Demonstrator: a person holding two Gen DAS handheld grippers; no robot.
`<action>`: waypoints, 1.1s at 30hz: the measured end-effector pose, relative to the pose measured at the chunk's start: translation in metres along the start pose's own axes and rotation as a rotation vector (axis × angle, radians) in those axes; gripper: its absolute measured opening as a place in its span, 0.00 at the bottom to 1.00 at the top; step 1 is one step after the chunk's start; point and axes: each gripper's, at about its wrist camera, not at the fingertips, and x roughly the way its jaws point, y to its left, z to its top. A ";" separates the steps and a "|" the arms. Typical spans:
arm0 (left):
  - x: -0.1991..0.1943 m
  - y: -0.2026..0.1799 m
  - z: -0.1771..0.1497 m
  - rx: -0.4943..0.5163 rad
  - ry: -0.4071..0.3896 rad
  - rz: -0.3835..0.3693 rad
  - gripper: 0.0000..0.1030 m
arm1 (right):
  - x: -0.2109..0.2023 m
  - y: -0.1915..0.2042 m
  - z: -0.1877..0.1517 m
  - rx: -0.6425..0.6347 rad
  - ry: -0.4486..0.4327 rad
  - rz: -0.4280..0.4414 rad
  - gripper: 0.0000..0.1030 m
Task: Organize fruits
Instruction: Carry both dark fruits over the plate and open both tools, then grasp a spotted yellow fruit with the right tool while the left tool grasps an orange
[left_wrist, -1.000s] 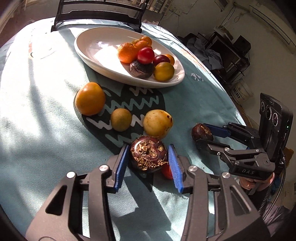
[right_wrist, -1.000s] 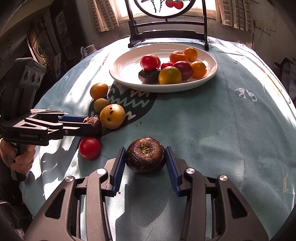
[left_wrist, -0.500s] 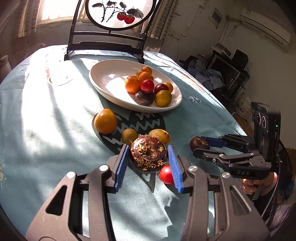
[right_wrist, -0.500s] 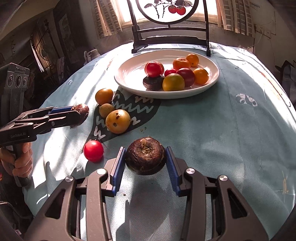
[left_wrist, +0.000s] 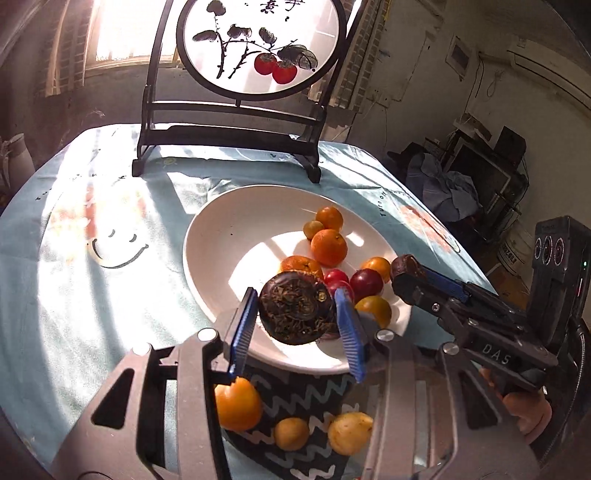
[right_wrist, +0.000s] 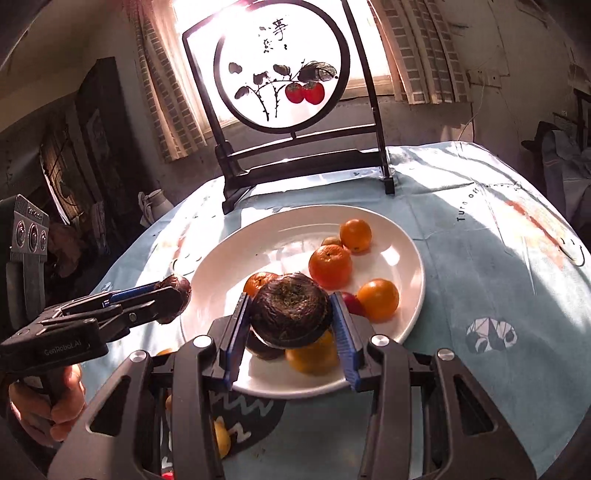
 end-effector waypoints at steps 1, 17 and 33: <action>0.006 0.001 0.004 0.002 -0.001 0.008 0.43 | 0.006 -0.003 0.004 0.007 -0.003 -0.002 0.42; -0.039 0.035 -0.024 -0.040 -0.118 0.239 0.98 | -0.030 0.046 -0.029 -0.122 0.044 0.151 0.53; -0.044 0.066 -0.040 -0.129 -0.054 0.304 0.98 | -0.008 0.068 -0.066 -0.216 0.230 0.151 0.53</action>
